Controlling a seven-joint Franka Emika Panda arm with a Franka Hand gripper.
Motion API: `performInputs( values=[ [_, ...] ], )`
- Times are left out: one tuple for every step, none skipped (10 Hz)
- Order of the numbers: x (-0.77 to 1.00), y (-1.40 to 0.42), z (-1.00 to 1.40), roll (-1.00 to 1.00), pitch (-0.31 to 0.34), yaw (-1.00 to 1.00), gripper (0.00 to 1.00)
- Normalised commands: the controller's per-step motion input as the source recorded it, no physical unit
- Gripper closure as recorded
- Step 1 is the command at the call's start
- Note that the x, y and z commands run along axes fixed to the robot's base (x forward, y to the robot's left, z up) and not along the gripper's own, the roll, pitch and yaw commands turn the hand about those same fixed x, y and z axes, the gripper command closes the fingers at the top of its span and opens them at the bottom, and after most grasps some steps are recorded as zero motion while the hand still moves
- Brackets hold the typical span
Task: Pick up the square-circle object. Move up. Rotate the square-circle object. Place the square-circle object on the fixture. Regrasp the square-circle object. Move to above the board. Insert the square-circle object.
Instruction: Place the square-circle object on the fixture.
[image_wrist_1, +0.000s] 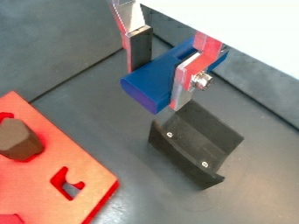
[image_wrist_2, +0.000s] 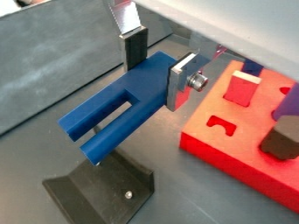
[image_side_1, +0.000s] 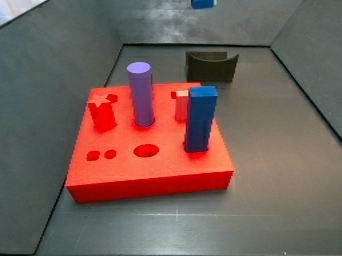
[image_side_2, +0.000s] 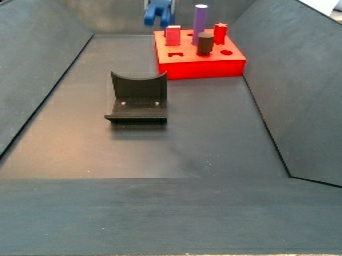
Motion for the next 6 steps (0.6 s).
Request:
performInputs(
  values=[
    [0.71,0.8,-0.16,-1.0,0.137,0.0,1.0],
    [0.62,0.62,-0.09,-1.0,0.152,-0.01,1.0],
    [0.55,0.43,-0.04,-1.0,0.171,-0.02,1.0],
    [0.49,0.26,-0.04,-1.0,0.178,-0.03,1.0],
    [0.42,0.06,-0.04,-1.0,0.182,-0.05,1.0],
    [0.36,0.05,-0.03,-1.0,0.191,-0.07,1.0]
  ],
)
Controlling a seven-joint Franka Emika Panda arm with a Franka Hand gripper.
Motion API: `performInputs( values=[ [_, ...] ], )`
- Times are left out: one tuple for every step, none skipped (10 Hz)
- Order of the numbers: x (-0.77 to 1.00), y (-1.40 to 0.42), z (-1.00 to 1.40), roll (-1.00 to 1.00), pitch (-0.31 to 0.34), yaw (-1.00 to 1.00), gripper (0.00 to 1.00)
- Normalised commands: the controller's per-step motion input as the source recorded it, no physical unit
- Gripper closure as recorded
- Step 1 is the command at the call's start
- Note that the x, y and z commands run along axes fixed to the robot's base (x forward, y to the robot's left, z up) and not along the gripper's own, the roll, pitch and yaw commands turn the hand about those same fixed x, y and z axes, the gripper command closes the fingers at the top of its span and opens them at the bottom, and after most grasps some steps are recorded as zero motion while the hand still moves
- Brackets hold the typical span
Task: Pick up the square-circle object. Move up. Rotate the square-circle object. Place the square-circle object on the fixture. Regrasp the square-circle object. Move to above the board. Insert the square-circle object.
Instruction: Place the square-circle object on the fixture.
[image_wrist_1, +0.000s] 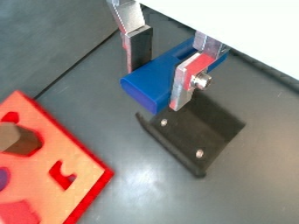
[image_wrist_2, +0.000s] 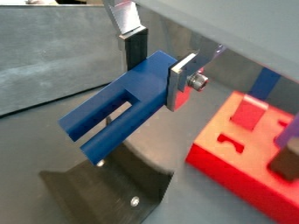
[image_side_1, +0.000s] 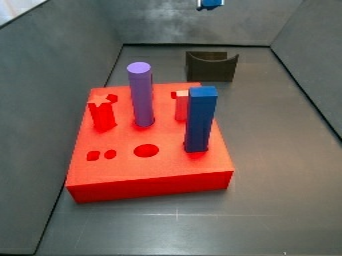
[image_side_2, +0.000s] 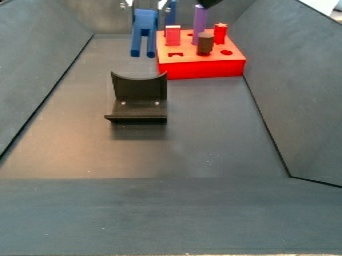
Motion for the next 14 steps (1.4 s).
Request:
performInputs(
  values=[
    [0.27,0.06,-0.02,-1.0,0.205,-0.11,1.0],
    [0.23,0.06,-0.02,-1.0,0.21,-0.13,1.0],
    [0.16,0.05,-0.02,-0.77,0.168,-0.14,1.0],
    [0.1,0.05,-0.02,-0.6,0.134,-0.15,1.0],
    [0.07,0.05,-0.01,-0.37,0.084,-0.15,1.0],
    [0.07,0.03,-0.01,-0.28,0.065,-0.14,1.0],
    [0.13,0.13,-1.0,-1.0,0.182,0.01,1.0],
    [0.13,0.14,-1.0,-1.0,0.172,0.0,1.0],
    [0.15,0.14,-1.0,-1.0,0.219,-0.05,1.0],
    [0.16,0.14,-1.0,-0.97,0.239,-0.08,1.0],
    [0.18,0.14,-1.0,-0.7,0.208,-0.14,1.0],
    [0.18,0.14,-1.0,-0.6,0.189,-0.16,1.0],
    [0.19,0.14,-1.0,-0.44,0.159,-0.19,1.0],
    [0.2,0.14,-1.0,-0.26,0.117,-0.2,1.0]
  ],
)
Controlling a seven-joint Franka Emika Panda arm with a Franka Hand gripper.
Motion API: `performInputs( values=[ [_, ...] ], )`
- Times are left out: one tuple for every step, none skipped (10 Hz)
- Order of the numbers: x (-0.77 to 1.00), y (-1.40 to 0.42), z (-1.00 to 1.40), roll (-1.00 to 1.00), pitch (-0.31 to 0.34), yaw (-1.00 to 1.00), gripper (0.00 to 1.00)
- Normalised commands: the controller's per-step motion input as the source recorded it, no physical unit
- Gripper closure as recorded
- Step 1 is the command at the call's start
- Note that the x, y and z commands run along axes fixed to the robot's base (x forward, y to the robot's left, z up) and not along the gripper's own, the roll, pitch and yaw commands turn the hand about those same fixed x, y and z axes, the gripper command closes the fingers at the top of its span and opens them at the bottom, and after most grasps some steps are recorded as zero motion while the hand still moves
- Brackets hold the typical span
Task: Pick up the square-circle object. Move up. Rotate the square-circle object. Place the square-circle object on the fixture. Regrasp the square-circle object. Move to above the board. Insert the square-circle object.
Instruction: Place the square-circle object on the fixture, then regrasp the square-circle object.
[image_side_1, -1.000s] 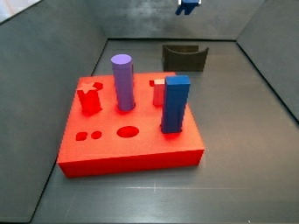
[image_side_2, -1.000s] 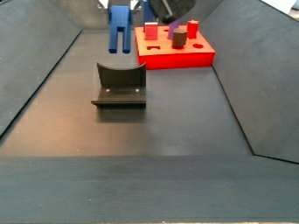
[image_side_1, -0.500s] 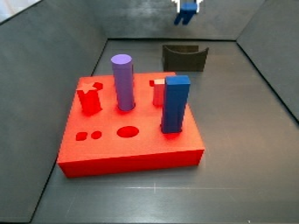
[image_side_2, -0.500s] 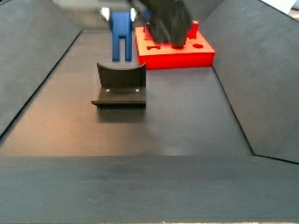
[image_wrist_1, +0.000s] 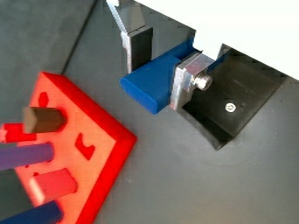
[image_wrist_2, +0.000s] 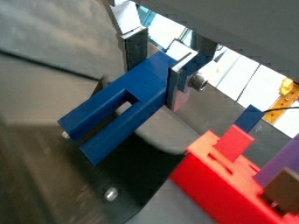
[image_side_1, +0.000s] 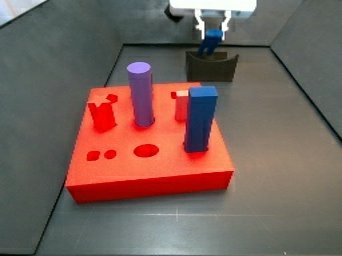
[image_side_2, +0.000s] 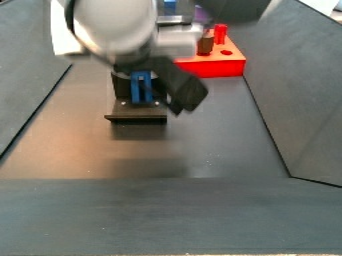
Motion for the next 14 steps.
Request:
performInputs(
  values=[
    [0.2,0.13,-0.93,-0.19,0.08,-0.2,1.0],
    [0.16,0.1,-0.74,-0.17,0.044,-0.19,1.0],
    [0.12,0.08,-0.49,-0.17,0.005,-0.18,1.0],
    [0.11,0.08,-0.35,-0.16,-0.014,-0.15,1.0],
    [0.1,0.1,-0.3,-0.14,-0.033,-0.14,1.0],
    [0.09,0.12,-0.27,-0.13,-0.05,-0.1,1.0],
    [0.09,0.11,-0.27,-0.13,-0.05,-0.08,1.0],
    [0.0,0.0,0.0,0.0,0.0,0.0,0.0],
    [0.0,0.0,1.0,-0.04,-0.07,0.0,0.0],
    [0.0,0.0,1.0,-0.04,-0.067,0.0,0.0],
    [-0.03,0.01,1.0,-0.01,-0.047,0.03,0.0],
    [-0.03,0.0,1.0,0.01,-0.025,0.05,0.0],
    [-0.03,0.0,1.0,0.03,0.003,0.05,0.0],
    [-0.03,0.0,0.92,0.03,0.032,0.06,0.0]
  ],
)
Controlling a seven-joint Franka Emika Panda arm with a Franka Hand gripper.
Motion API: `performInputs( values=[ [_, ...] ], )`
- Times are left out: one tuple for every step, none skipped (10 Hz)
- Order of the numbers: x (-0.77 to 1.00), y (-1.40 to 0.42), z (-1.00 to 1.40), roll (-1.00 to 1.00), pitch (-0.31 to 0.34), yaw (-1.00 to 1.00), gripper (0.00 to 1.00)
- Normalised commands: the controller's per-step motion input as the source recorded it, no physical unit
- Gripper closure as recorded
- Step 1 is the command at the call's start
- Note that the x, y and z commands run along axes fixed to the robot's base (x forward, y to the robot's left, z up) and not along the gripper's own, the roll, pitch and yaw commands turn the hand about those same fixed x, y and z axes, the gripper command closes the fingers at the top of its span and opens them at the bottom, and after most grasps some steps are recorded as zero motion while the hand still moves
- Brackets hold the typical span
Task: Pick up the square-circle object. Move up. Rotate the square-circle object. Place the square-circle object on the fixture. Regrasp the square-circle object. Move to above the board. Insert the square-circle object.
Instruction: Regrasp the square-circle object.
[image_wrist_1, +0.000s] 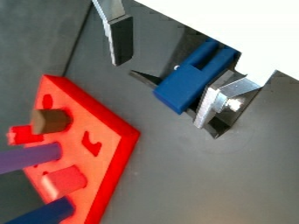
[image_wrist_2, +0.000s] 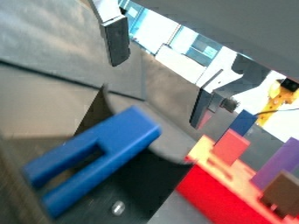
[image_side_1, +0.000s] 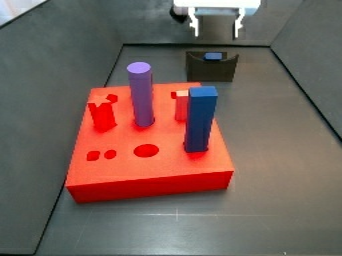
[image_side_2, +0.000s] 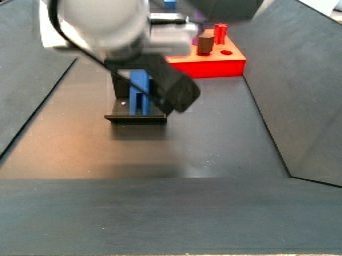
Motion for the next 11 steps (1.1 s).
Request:
performInputs(
  values=[
    [-0.03,0.0,0.69,0.04,0.068,0.05,0.0],
    [-0.02,0.0,0.52,0.05,0.087,0.04,0.0],
    [-0.02,0.0,0.28,0.05,0.104,0.01,0.0],
    [-0.09,-0.81,0.96,1.0,0.067,0.02,0.0],
    [-0.08,-0.78,0.78,1.0,0.065,0.02,0.0],
    [-0.09,-0.66,0.65,1.0,0.055,0.02,0.0],
    [-0.11,-0.46,0.4,1.0,0.044,0.02,0.0],
    [-0.1,-0.35,0.26,1.0,0.042,0.02,0.0],
    [-0.05,-0.13,0.06,1.0,0.039,0.02,0.0],
    [-0.03,-0.05,0.04,1.0,0.041,0.02,0.0],
    [-0.02,-0.04,0.04,1.0,0.041,0.02,0.0]
  ],
)
